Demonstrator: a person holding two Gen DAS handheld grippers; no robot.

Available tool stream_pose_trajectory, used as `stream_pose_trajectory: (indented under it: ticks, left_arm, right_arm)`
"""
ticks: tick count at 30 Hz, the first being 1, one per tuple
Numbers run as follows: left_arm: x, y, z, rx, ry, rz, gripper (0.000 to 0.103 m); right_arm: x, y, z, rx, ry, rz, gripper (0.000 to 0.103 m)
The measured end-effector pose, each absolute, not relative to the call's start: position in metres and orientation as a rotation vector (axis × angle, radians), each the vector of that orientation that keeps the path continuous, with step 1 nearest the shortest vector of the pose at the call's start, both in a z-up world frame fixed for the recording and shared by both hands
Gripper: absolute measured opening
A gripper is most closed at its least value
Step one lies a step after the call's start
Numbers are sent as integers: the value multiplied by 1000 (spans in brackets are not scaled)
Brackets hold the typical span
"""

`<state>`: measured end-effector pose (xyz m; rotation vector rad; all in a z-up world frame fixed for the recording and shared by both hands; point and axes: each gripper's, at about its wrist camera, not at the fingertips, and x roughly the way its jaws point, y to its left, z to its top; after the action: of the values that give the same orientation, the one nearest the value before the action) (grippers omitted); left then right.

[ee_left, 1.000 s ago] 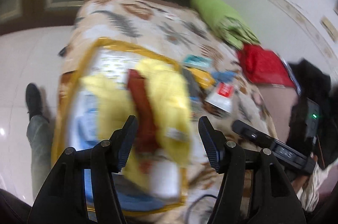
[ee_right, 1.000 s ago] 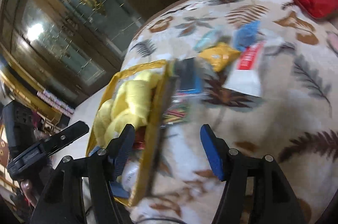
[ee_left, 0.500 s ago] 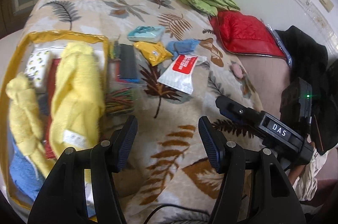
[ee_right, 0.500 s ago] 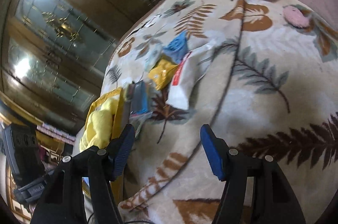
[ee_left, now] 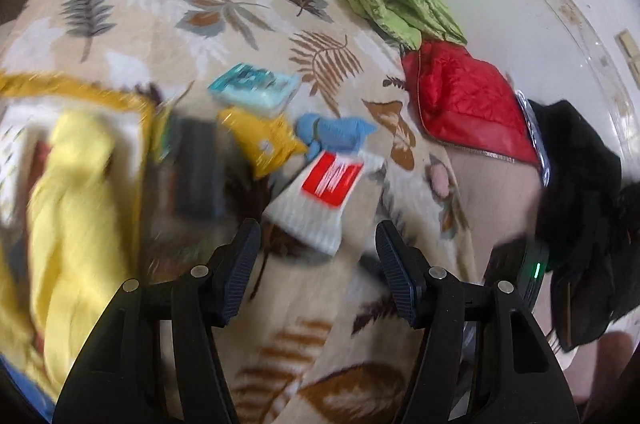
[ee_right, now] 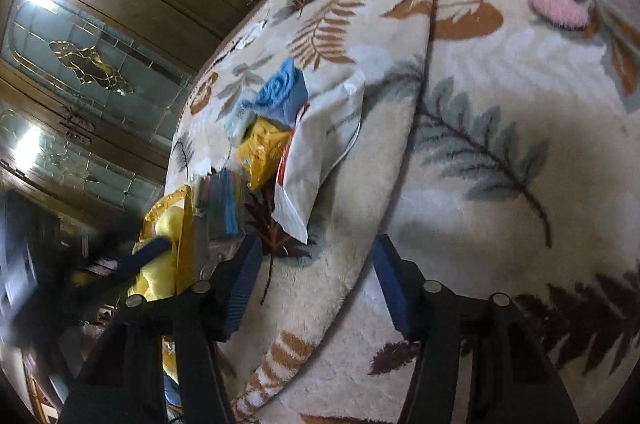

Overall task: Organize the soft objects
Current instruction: 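Grasp the blue knitted toy with the left gripper while the right gripper grasps the white red-printed wipes packet, then carry the blue toy and wipes packet into the white box and release both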

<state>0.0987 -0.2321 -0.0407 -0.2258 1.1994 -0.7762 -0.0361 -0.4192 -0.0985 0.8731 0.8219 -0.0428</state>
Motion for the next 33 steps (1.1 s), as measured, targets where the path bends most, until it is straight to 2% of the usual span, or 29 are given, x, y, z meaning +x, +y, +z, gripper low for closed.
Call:
stream_pose_trajectory:
  ticks: [4, 14, 17, 19, 25, 32, 33]
  left_arm:
    - [133, -265, -51, -295, 1279, -795, 60]
    - [179, -315, -79, -365, 1401, -658, 60]
    - [177, -322, -96, -353, 1445, -636, 23]
    - [172, -314, -96, -385, 1422, -651, 17]
    - [158, -275, -72, -422, 1331, -731, 15]
    - [125, -187, -29, -497, 1180, -832, 15]
    - [119, -175, -23, -492, 1162, -829, 15]
  right_arm:
    - [-33, -413, -96, 836, 838, -59, 49]
    - [-38, -409, -89, 756, 868, -77, 49]
    - [-39, -411, -92, 767, 867, -85, 49]
    - [-38, -414, -92, 781, 858, -92, 49]
    - [-23, -421, -90, 805, 829, -106, 49]
    - [25, -417, -95, 819, 866, -108, 49]
    - [30, -416, -96, 815, 874, -112, 45]
